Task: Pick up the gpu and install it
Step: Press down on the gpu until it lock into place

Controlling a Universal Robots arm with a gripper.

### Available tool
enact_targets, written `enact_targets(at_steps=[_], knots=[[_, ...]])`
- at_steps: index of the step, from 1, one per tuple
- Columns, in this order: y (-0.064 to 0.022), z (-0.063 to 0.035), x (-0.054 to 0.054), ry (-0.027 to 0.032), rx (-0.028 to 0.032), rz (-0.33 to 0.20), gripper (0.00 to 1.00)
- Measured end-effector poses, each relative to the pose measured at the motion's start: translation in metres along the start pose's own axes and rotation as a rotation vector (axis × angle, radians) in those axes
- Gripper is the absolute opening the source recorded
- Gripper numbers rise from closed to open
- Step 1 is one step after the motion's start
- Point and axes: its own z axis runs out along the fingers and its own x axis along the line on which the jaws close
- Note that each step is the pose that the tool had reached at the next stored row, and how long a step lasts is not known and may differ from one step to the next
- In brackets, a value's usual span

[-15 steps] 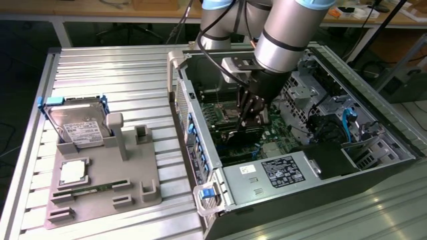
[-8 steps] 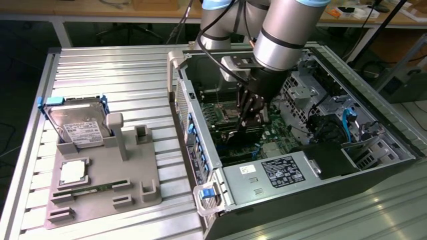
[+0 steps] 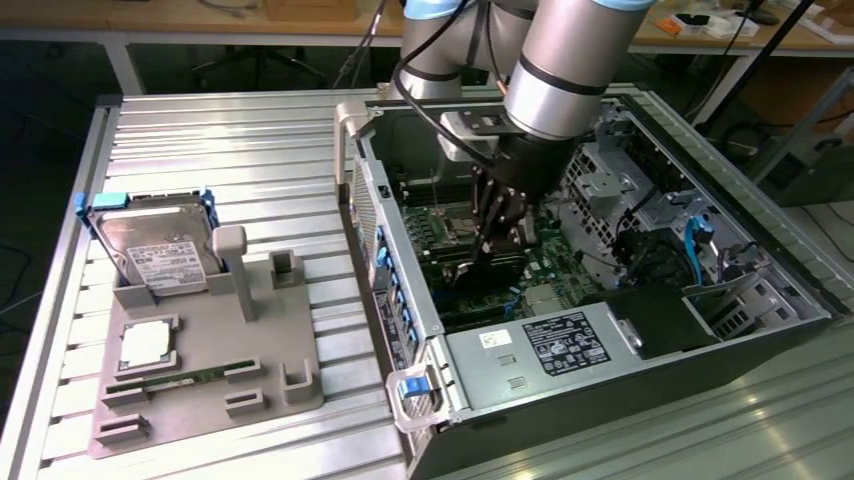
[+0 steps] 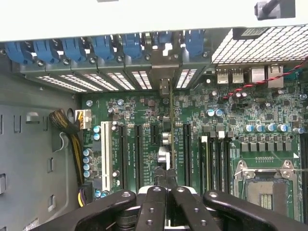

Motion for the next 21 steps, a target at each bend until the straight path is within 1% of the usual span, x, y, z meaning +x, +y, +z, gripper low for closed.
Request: enact_targets(at_steps=[3, 5, 6, 9, 10, 13, 15, 16, 17, 18, 19, 20, 21], knots=[[0.0043, 0.0005, 0.0, -0.0001, 0.0032, 0.0, 0.11], [0.0088, 0.0009, 0.0, 0.0001, 0.0072, 0.0, 0.11], [0.0102, 0.001, 0.0, 0.0, 0.0082, 0.001, 0.11], [0.011, 0.0011, 0.0, 0.0002, 0.0092, 0.0, 0.11], [0.0114, 0.0012, 0.0, 0.0001, 0.0117, 0.001, 0.11], [0.0127, 0.0036, 0.0, -0.0004, 0.0261, 0.002, 0.11], [0.0139, 0.0056, 0.0, -0.0007, 0.0335, 0.002, 0.11], [0.016, 0.0067, 0.0, -0.0007, 0.0399, 0.003, 0.11], [0.017, 0.0073, 0.0, -0.0008, 0.0439, 0.003, 0.11], [0.0182, 0.0086, 0.0, -0.0012, 0.0502, 0.003, 0.11], [0.0185, 0.0098, 0.0, -0.0014, 0.0542, 0.004, 0.11], [0.0186, 0.0102, 0.0, -0.0012, 0.0557, 0.004, 0.11], [0.0186, 0.0102, 0.0, -0.0012, 0.0557, 0.004, 0.11]])
